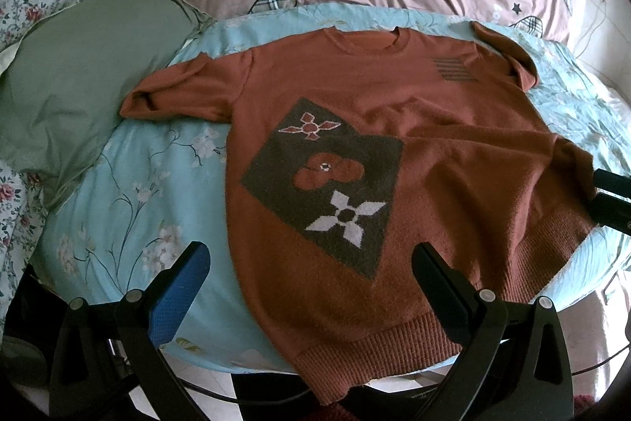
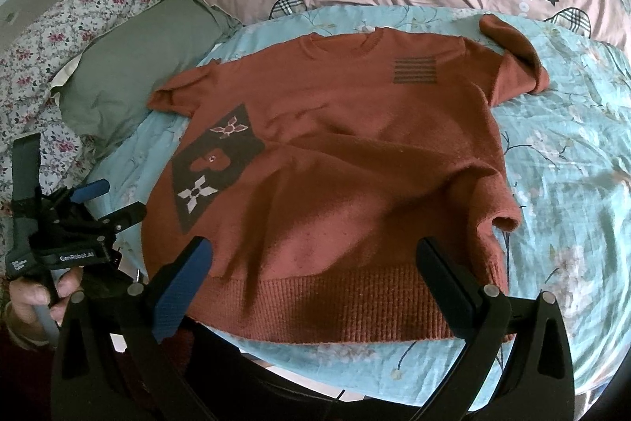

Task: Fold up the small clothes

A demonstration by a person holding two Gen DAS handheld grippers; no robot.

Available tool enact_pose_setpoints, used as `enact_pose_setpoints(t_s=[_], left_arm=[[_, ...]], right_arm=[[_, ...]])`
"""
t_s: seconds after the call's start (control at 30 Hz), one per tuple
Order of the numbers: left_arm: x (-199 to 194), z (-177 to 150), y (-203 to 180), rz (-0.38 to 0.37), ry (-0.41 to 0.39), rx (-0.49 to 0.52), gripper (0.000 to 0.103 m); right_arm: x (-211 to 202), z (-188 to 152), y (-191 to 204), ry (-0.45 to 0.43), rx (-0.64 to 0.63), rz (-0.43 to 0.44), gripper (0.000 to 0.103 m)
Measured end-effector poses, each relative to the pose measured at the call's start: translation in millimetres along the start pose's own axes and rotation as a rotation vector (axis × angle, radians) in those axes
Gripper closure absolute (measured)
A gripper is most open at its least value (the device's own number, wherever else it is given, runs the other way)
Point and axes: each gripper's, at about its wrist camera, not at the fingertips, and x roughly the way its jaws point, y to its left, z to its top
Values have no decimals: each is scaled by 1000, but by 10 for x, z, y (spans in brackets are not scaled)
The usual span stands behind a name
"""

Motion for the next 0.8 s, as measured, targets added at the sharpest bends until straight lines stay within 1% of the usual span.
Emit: enact_pose_setpoints(t_s=[0.1, 0.2, 0.23, 0.27, 0.33, 0.47, 0.5, 0.53, 0.6, 0.63, 0.7, 0.8], left_arm=[[4, -4, 5, -6, -11, -6, 1], [17, -8, 4, -1, -7, -1, 1], [20, -8, 0, 4, 5, 5, 1], [20, -10, -1, 1, -5, 1, 1], [34, -12, -13, 3, 9, 6, 1], [73, -9, -26, -13, -16, -3, 1], [78, -4, -27, -20, -33, -9, 1], [98, -2, -31, -21, -30, -9, 1], [125, 15, -36, -26, -40, -14, 1], [139, 22, -38, -26, -37, -13, 1], [166, 39, -43, -31, -45, -15, 1], [213, 61, -41, -44, -40, -23, 1]], right_arm=[[20, 4, 4, 20, -24, -28, 0], [32, 10, 12, 13, -38, -37, 0], [35, 13, 12, 13, -38, -36, 0], [38, 13, 13, 15, -37, -37, 0], [40, 9, 19, 6, -44, -38, 0], [82, 31, 30, -14, -66, -45, 0], [88, 34, 24, -18, -66, -43, 0], [95, 44, 22, -18, -64, -41, 0], [109, 70, -13, 10, -31, -28, 0], [107, 79, -25, 6, -22, -23, 0], [121, 109, -77, 33, 19, -3, 0], [131, 146, -128, 19, 32, 3, 0]])
